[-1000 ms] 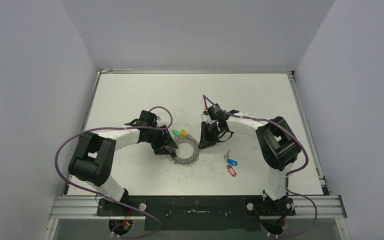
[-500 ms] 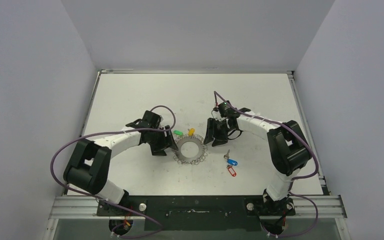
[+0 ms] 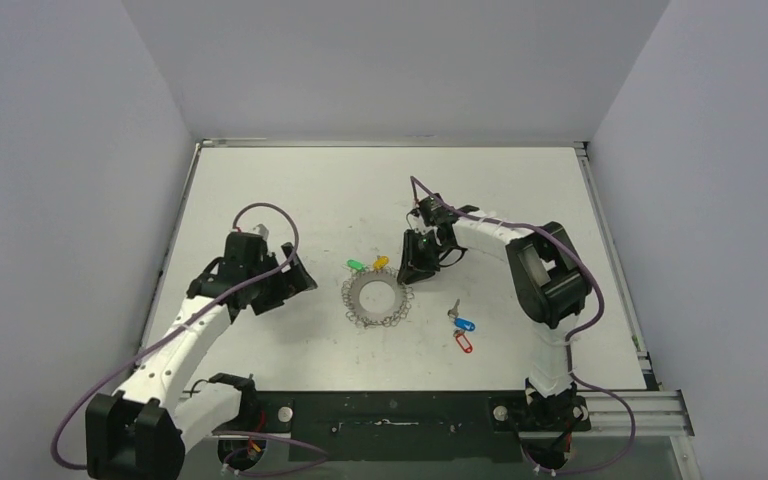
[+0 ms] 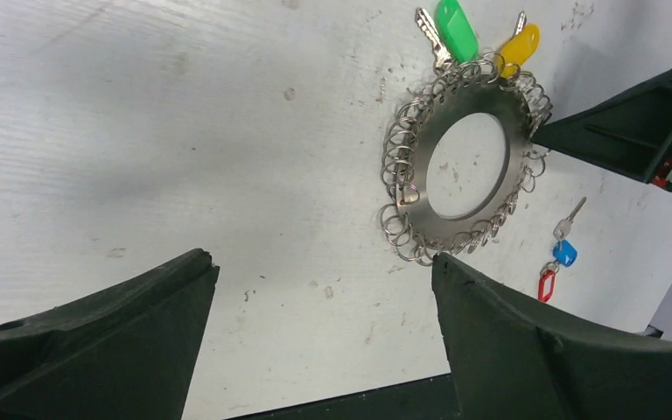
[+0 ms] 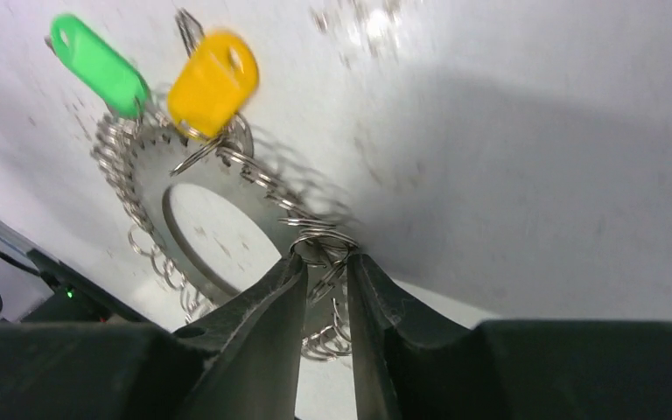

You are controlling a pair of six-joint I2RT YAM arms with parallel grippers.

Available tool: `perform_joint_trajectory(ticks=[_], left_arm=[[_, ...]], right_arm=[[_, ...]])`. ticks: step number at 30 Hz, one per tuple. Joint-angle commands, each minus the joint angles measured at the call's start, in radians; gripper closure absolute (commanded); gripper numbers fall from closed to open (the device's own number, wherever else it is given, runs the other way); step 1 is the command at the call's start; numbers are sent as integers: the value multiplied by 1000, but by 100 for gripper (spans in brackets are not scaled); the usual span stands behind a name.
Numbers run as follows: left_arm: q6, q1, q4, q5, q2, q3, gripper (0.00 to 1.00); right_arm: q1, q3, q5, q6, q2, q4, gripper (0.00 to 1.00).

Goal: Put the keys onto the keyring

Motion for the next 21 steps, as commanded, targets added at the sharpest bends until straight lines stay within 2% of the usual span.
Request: perform_joint_trajectory(ticks=[1,5,7,10,14,21], left_arm=[[10,70,-15,6,-126,-54,5],[-30,94,21,60,-150,-103,3],[-52,99,47,94,-125,-126,3],[-78,99,110,161,-57,-144,7],[-93,98,238,257,62,-141,13],[-82,64,361,328,293,-59,23]], right_arm=[[4,153,30,-44,78,-47,77],[4,259,56,-95,90,-133,76],[0,276,76,-120,67,-170,70],[-4,256,80,-135,18,-197,57],[-6,155,53,-100,-56,-173,44],[-3,-91,-24,29,-135,-1,43]])
